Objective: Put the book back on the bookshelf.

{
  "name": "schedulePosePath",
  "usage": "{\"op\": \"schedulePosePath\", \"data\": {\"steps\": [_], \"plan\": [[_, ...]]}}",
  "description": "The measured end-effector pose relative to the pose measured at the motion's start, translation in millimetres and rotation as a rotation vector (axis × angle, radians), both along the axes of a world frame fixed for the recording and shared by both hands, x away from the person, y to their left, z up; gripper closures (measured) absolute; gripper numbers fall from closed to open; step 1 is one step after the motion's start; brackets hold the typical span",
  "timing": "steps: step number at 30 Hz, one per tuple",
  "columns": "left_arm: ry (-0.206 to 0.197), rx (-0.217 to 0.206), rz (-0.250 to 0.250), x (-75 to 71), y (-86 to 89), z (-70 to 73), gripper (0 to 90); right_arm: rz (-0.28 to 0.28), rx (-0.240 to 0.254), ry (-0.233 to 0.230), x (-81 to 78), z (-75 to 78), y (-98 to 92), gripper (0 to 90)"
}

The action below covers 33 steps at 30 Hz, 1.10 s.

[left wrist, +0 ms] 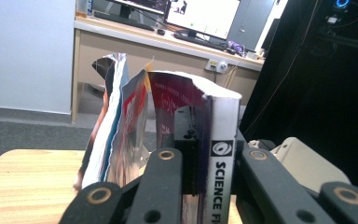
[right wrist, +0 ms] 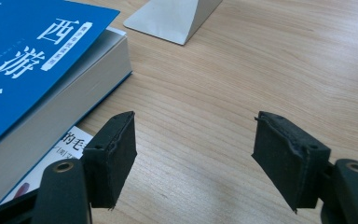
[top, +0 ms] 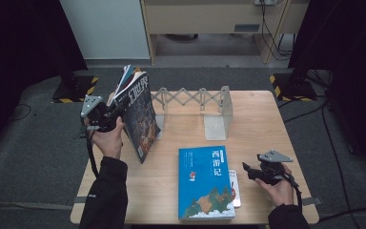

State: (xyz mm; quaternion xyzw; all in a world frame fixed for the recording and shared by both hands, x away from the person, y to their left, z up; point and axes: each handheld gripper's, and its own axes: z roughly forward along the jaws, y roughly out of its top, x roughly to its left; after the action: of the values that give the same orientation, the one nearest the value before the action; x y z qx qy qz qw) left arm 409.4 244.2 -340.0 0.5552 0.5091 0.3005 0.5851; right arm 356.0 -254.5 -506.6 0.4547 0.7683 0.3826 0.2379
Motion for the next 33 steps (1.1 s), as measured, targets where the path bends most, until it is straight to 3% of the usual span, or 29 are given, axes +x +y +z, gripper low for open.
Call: {"op": "schedulePosePath", "data": {"steps": [11, 15, 19, 27, 33], "plan": [[0.005, 0.011, 0.021, 19.6, -7.8, -12.7, 82.2, -0.005, -0.060, 0.062, 4.6, -10.5, -3.3, 27.4], [-0.012, 0.042, 0.044, 24.1, -13.2, -12.4, 82.2, -0.003, -0.067, 0.062, 5.0, -11.4, -2.8, 27.2], [-0.023, 0.061, 0.060, 22.7, -17.4, -13.3, 82.2, -0.006, -0.070, 0.067, 5.1, -11.8, -3.4, 27.1], [-0.028, 0.042, 0.044, 11.2, -16.5, -11.5, 82.2, -0.012, -0.069, 0.065, 4.5, -10.7, -3.5, 27.0], [-0.045, 0.044, 0.040, 14.9, -23.2, -16.5, 82.2, -0.011, -0.071, 0.064, 4.6, -10.7, -3.4, 27.1]]}}
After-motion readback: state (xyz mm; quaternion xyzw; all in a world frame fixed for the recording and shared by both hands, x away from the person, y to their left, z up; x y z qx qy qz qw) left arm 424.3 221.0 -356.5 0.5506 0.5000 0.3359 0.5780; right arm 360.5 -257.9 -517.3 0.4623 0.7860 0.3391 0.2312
